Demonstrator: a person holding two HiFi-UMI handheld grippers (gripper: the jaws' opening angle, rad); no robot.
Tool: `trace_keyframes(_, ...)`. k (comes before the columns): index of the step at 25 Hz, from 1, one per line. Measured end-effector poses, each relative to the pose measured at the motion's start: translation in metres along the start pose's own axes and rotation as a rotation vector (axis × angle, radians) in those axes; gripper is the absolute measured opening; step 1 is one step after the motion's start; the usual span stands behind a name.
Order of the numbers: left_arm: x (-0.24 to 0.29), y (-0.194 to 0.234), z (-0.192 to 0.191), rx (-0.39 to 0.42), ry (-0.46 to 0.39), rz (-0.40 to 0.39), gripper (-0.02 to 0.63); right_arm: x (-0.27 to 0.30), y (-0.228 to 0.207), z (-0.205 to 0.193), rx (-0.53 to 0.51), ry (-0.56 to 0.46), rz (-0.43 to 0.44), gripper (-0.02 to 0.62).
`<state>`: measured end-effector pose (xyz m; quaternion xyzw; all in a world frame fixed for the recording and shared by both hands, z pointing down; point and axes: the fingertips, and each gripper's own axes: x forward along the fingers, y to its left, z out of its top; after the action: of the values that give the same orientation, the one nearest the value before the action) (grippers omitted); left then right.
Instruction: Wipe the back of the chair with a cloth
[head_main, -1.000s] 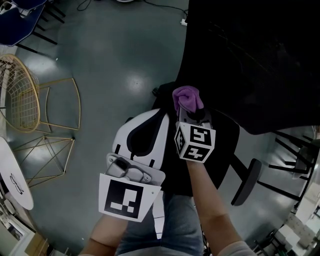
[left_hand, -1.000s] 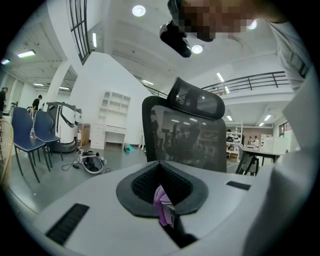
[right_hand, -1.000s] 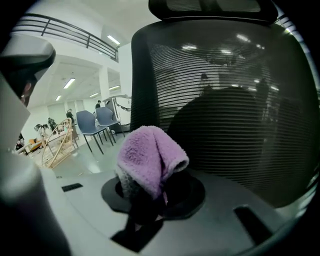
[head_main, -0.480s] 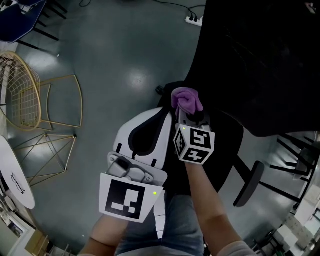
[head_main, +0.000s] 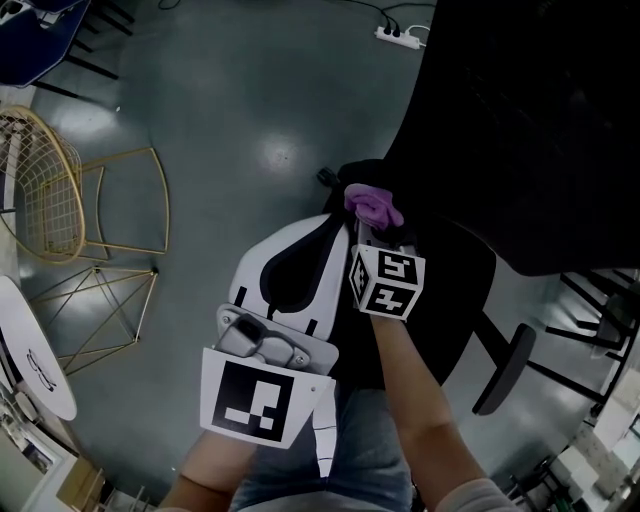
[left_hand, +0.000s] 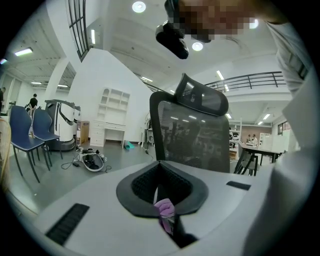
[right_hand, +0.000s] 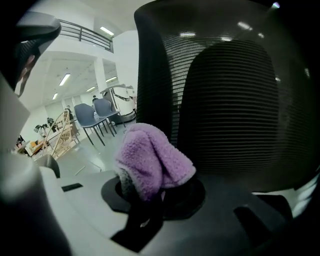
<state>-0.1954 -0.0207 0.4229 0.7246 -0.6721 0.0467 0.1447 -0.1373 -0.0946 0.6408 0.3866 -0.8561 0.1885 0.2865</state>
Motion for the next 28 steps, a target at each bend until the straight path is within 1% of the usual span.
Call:
trace_keyframes(3, 0.002, 0.0, 0.002, -0.003, 0.0, 0.002, 0.012, 0.004, -0.005, -0.005, 0.0, 0.023, -0.005, 0.095)
trace_keyframes(7, 0.004, 0.0, 0.002, 0.003, 0.003, 0.0, 0.012, 0.005, -0.009, -0.005, 0.015, 0.025, -0.008, 0.095)
trace_keyframes(15, 0.006, -0.007, 0.0, 0.017, 0.011, -0.009, 0.012, -0.004, -0.037, -0.01, 0.042, 0.016, -0.064, 0.097)
trace_keyframes(17, 0.008, -0.012, -0.001, 0.02, 0.01, -0.015, 0.012, -0.007, -0.048, -0.013, 0.064, 0.019, -0.082, 0.097)
trace_keyframes(21, 0.011, -0.025, -0.002, 0.032, 0.014, -0.035, 0.012, -0.017, -0.083, -0.023, 0.131, 0.025, -0.15, 0.097)
trace_keyframes(24, 0.015, -0.034, -0.003, 0.039, 0.017, -0.049, 0.012, -0.026, -0.109, -0.029, 0.136, 0.033, -0.195, 0.097)
trace_keyframes(28, 0.019, -0.047, -0.003, 0.04, 0.015, -0.068, 0.012, -0.034, -0.132, -0.036, 0.139, 0.036, -0.23, 0.097)
